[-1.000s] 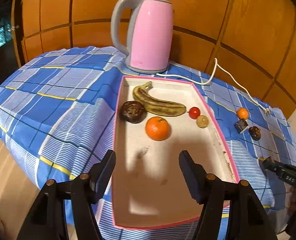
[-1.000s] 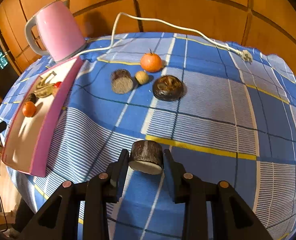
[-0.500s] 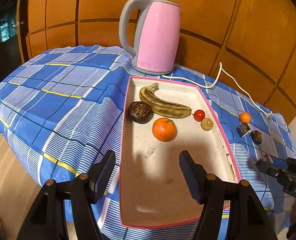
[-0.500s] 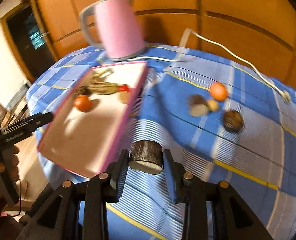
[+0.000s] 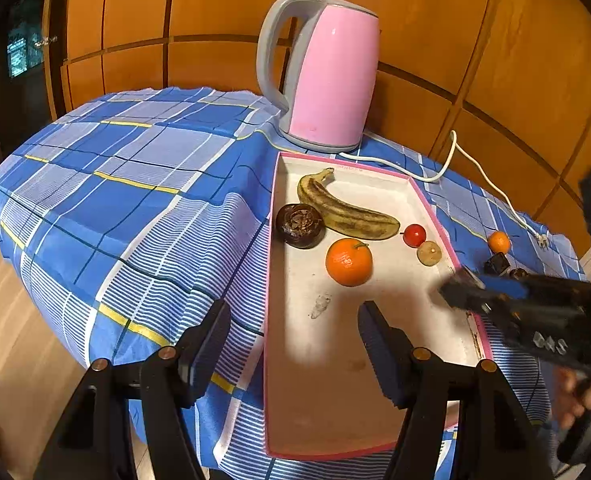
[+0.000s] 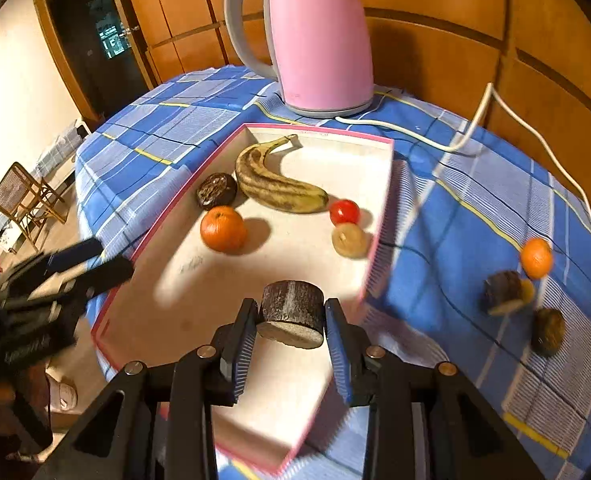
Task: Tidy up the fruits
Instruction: 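Carry the brown log piece into the tray and open right tool, then reach the left tool to a second brown log piece and close on it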
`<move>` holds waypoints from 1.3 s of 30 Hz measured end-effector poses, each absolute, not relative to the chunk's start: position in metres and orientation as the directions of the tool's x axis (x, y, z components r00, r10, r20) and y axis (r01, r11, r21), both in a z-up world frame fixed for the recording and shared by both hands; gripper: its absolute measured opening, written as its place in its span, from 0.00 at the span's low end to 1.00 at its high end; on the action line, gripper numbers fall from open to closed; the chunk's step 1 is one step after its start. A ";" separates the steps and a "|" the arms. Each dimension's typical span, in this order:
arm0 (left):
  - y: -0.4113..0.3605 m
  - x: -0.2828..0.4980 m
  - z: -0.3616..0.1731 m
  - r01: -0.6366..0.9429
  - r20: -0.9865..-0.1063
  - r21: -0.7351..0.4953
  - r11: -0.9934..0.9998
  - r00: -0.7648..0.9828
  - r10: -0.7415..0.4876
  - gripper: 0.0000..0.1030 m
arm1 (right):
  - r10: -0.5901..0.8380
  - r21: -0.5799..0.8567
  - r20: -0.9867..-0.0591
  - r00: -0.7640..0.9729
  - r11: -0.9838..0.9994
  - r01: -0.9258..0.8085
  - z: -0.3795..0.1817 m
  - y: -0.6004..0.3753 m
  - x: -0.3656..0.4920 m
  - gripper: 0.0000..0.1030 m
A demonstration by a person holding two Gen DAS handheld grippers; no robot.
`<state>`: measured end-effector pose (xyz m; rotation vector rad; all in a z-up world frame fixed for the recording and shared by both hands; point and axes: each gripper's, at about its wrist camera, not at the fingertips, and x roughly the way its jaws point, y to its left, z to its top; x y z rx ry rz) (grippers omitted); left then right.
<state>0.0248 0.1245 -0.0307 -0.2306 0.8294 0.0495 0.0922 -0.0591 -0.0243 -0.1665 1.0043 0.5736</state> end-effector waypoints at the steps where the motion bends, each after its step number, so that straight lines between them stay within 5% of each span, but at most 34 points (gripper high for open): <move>1: 0.125 0.025 -0.031 -0.136 -0.735 -0.184 0.973 0.676 -0.044 0.65 | 0.379 0.130 -0.833 0.403 0.842 -0.524 -0.025 -0.055 0.098 0.33; 9: 0.127 0.025 -0.034 -0.136 -0.737 -0.176 0.975 0.674 -0.038 0.65 | 0.364 0.138 -0.844 0.394 0.858 -0.495 -0.045 -0.024 0.136 0.34; 14: 0.126 0.025 -0.037 -0.136 -0.745 -0.178 0.974 0.666 -0.043 0.65 | 0.371 0.161 -0.835 0.407 0.871 -0.464 -0.046 -0.030 0.132 0.46; 39: 0.094 0.014 -0.018 -0.049 -0.714 -0.158 0.986 0.696 -0.079 0.66 | 0.268 0.110 -0.776 0.571 0.949 -0.296 -0.010 -0.107 0.058 0.48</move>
